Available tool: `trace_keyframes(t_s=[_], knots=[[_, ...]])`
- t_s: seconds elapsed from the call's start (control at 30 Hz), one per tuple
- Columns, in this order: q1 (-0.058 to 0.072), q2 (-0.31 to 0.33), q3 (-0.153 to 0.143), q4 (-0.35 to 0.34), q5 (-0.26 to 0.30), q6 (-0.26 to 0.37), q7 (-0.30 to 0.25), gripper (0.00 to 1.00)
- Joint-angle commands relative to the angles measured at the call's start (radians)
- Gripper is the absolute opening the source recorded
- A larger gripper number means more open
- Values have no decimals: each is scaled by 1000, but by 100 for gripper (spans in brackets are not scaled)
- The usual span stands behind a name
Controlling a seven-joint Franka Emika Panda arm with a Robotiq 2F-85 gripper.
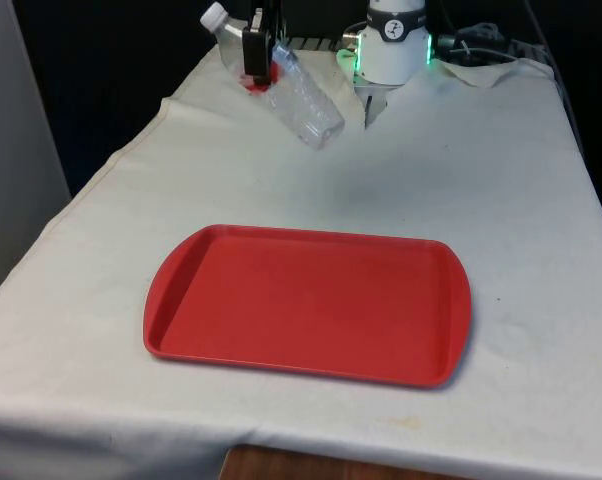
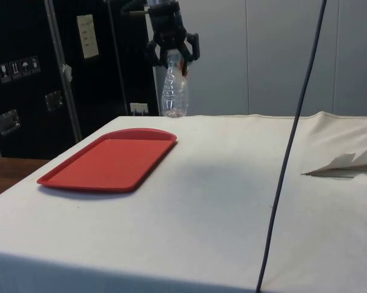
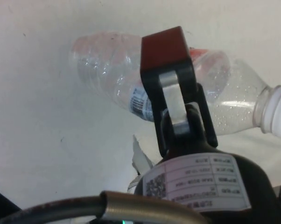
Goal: Place the bottle upright on the tray.
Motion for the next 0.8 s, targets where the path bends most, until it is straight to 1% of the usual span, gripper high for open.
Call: trace_keyframes(t_s=[0.0, 0.03, 0.2, 0.3, 0.33, 0.37, 0.57, 0.6, 0.63, 0.77], knots=[[0, -2, 3, 0, -8, 0, 5, 33], [7, -13, 5, -5, -34, 12, 32, 33], [7, -23, 24, -3, -73, 12, 60, 33], [7, -25, 30, -2, -84, 12, 67, 33], [0, -20, 35, 3, -75, 1, 53, 33], [7, -28, 38, 1, -96, 11, 78, 33], [6, -34, 63, 12, -135, 8, 115, 33], [0, -28, 65, 14, -122, 1, 96, 33], [6, -35, 67, 14, -141, 8, 119, 33], [5, -37, 82, 22, -165, 8, 140, 33]])
